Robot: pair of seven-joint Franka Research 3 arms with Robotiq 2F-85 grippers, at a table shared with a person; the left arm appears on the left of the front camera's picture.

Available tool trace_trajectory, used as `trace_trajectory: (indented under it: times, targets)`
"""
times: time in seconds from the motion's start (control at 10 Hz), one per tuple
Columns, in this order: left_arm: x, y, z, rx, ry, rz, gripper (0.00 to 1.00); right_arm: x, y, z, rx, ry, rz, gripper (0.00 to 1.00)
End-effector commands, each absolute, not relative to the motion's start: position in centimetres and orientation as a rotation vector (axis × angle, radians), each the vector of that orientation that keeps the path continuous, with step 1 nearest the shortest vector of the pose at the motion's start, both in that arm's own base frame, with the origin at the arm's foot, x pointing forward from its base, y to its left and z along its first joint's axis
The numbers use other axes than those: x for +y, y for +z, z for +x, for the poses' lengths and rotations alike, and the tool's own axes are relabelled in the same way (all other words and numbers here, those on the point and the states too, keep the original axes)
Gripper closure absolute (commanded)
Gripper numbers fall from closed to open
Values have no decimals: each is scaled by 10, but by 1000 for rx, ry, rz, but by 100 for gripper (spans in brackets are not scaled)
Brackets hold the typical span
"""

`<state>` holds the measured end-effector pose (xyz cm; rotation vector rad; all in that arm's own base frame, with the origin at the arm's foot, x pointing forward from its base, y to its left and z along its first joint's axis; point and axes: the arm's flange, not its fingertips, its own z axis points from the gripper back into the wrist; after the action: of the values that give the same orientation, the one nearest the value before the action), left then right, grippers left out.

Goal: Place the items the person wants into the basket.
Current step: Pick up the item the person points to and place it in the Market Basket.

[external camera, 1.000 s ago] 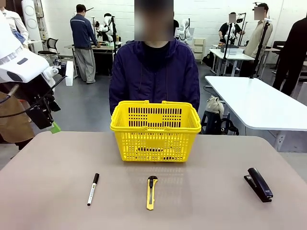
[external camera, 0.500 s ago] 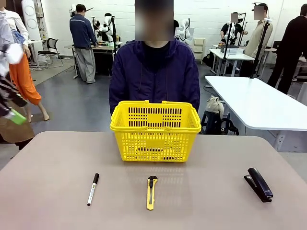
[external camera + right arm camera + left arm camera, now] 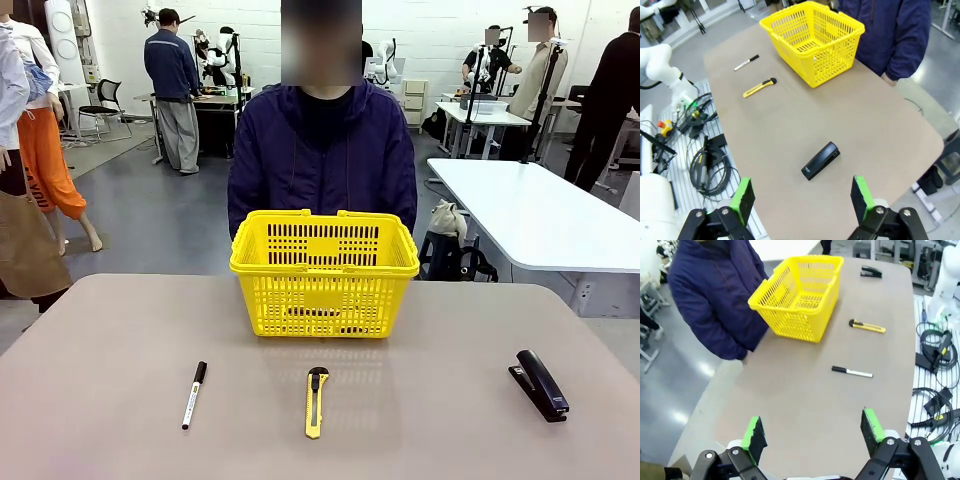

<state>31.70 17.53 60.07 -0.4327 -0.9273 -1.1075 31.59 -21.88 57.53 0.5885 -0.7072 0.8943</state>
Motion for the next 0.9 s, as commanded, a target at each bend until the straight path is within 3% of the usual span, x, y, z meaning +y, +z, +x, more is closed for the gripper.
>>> trace_trajectory:
  times: [0.0,0.8]
  targets:
    - [196,599,318,-981,-1111,-483,0,-218,575,317,-737,903,604,0]
    - [205,600,312,-999,-1081,-489,0,-218,575,317,-737,903,604,0]
